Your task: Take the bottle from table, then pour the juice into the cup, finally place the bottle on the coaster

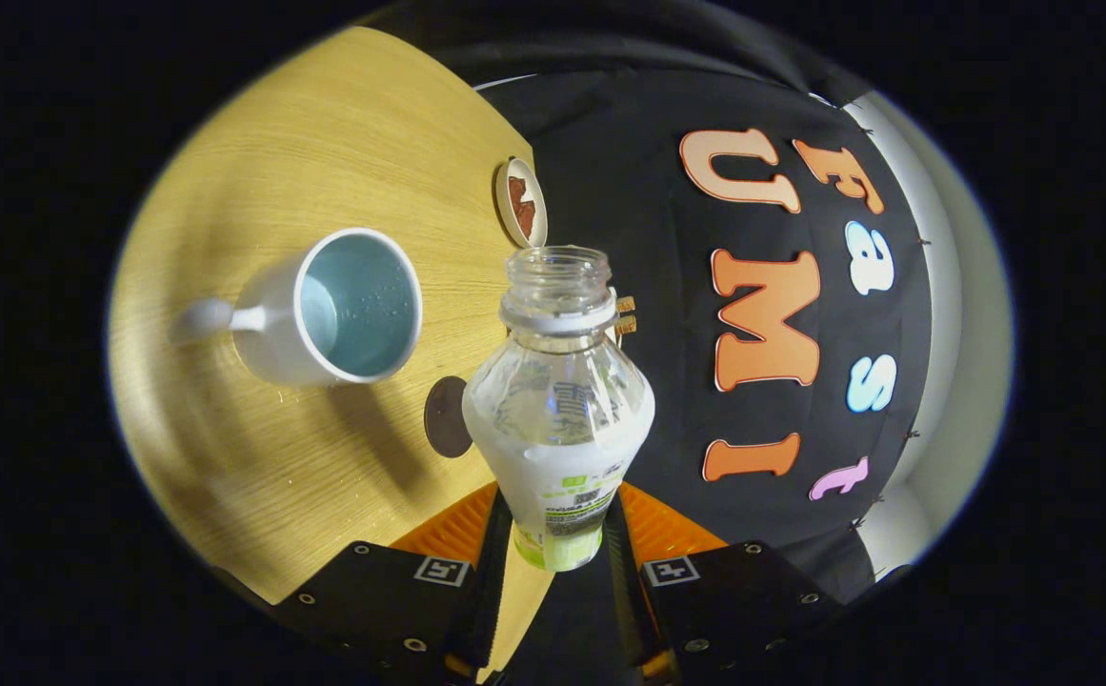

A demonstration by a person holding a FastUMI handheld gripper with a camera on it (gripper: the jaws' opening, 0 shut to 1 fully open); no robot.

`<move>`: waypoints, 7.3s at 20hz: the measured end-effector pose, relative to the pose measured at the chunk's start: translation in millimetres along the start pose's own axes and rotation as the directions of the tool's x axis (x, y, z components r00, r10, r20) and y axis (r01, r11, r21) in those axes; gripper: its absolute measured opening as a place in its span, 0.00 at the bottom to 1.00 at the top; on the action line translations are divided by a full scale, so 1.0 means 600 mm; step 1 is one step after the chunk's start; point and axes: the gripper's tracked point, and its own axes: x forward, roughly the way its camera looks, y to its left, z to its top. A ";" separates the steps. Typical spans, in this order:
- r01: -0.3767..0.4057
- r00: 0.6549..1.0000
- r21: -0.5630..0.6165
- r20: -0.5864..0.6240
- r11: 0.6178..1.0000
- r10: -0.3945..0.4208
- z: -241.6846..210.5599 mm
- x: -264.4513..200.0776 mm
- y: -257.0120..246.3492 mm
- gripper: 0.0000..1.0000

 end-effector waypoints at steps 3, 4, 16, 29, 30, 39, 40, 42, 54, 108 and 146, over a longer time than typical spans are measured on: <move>0.007 1.000 -0.041 0.007 0.999 -0.007 -0.006 0.012 0.000 0.52; 0.004 1.000 -0.045 0.008 0.999 -0.003 -0.008 0.014 0.002 0.52; 0.043 0.999 -0.176 0.040 0.983 -0.037 -0.011 0.035 -0.025 0.52; 0.056 0.998 -0.282 0.056 0.958 -0.042 -0.008 0.044 -0.027 0.52; 0.055 0.998 -0.286 0.055 0.957 -0.041 -0.008 0.045 -0.026 0.52; 0.049 0.998 -0.298 0.048 0.953 -0.036 -0.016 0.056 -0.025 0.52; 0.048 0.998 -0.298 0.046 0.953 -0.036 -0.017 0.059 -0.026 0.52; 0.052 0.998 -0.304 0.045 0.951 -0.040 -0.018 0.060 -0.027 0.52; 0.049 0.999 -0.331 0.027 0.943 -0.042 -0.030 0.068 -0.030 0.52; 0.068 0.994 -0.519 0.104 0.852 -0.015 0.003 0.074 -0.061 0.52; 0.158 0.981 -0.691 0.190 0.705 -0.033 0.063 0.064 -0.126 0.51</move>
